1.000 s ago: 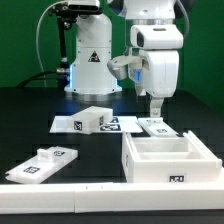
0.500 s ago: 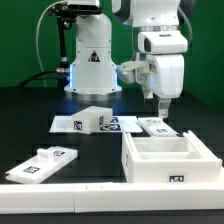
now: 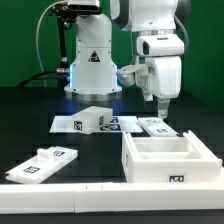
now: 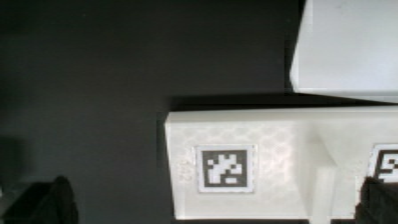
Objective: Assemble cabinet
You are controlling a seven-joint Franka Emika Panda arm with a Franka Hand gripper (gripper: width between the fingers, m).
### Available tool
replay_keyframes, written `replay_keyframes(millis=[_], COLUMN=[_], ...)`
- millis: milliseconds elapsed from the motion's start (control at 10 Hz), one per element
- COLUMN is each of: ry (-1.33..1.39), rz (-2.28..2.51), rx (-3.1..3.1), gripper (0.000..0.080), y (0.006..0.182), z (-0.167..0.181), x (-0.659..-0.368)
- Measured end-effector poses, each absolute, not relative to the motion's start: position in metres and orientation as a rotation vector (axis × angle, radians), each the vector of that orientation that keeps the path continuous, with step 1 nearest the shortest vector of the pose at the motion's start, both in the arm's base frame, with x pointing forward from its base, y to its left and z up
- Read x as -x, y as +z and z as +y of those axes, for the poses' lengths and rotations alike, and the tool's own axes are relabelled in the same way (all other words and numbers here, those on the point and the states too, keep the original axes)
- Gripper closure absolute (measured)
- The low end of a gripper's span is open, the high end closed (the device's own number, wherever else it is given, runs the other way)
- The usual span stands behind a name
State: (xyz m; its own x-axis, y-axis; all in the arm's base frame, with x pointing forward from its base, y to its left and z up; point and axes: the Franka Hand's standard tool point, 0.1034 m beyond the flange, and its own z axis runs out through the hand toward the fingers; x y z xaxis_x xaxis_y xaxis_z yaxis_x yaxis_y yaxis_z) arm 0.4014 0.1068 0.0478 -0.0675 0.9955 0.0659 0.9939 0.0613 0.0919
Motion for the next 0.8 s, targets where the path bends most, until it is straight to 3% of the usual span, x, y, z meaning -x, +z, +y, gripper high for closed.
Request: replay_keyframes(millis=[300,600,700,800], ry=[0.201,0.192,0.192,0.191], rz=[2.24,2.238,2.234,2.233], rx=[-2.187,-2.214,-2.218,-2.22], gripper=[0.0004,0.0004,0.0125,0.0125], y=[0.031,0.014,0.014,0.014], z=[0.12,0.119,0.119,0.119], x=[-0.375,-0.373,-0.373,-0.372])
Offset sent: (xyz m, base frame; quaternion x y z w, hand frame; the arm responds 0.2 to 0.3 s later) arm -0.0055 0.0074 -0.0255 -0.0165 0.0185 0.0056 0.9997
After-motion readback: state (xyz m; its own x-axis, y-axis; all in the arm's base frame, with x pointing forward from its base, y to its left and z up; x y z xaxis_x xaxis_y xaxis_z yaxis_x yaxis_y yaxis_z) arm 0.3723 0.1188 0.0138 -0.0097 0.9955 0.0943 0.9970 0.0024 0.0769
